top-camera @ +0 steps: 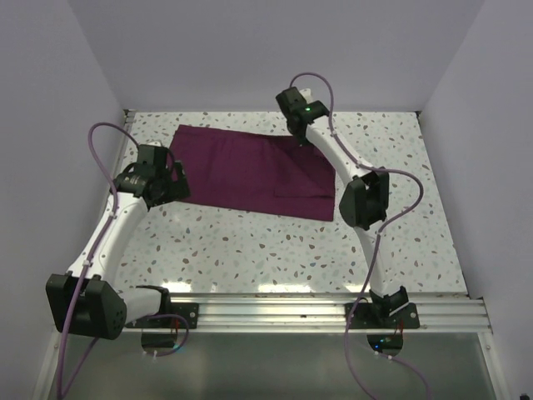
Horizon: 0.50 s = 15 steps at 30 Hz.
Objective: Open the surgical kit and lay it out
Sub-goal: Open the surgical kit at the center of the board.
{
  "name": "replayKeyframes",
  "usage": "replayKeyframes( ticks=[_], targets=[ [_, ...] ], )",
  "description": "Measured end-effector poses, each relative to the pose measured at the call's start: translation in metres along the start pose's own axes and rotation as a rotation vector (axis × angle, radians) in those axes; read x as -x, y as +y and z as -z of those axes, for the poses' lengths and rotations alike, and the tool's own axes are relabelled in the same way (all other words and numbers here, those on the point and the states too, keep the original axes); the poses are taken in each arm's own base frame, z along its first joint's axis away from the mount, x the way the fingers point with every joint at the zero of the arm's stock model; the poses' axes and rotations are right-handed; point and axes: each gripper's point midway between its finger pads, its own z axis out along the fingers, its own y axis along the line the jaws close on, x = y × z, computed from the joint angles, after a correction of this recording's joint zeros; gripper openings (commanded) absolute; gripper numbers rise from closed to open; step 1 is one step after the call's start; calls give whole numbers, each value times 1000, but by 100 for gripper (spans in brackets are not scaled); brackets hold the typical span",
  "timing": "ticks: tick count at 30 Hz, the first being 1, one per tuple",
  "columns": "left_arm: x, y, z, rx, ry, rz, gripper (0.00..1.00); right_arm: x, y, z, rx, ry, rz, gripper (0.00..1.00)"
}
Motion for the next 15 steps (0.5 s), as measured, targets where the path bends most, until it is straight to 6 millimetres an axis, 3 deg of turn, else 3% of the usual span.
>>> replayKeyframes(
  ticks=[1,3,4,5,7,10,12,15],
  targets=[
    [0,0,0,0,-1,-1,100,4,-15,-12,-32,-4,-20,21],
    [0,0,0,-1,-1,-1,100,13,-43,-34,-94,-21,-63,48],
    [0,0,0,0,-1,-1,100,17,-57,-43,-129,-28,-79,78],
    [0,0,0,0,-1,-1,100,18,-69,-53,-160,-30,-101,98],
    [0,0,0,-1,1,-1,100,24,-89,-69,-215,-40,-128,99],
    [-2,-1,-2,-2,14,-3,100,26,-98,-83,-235,-44,-157,98],
    [-4,-1,-4,2,27,-5,100,26,-94,-83,-209,-43,-168,95],
    [-5,-1,-5,2,32,-5,100,14,-66,-71,-78,-20,-175,90]
  ],
)
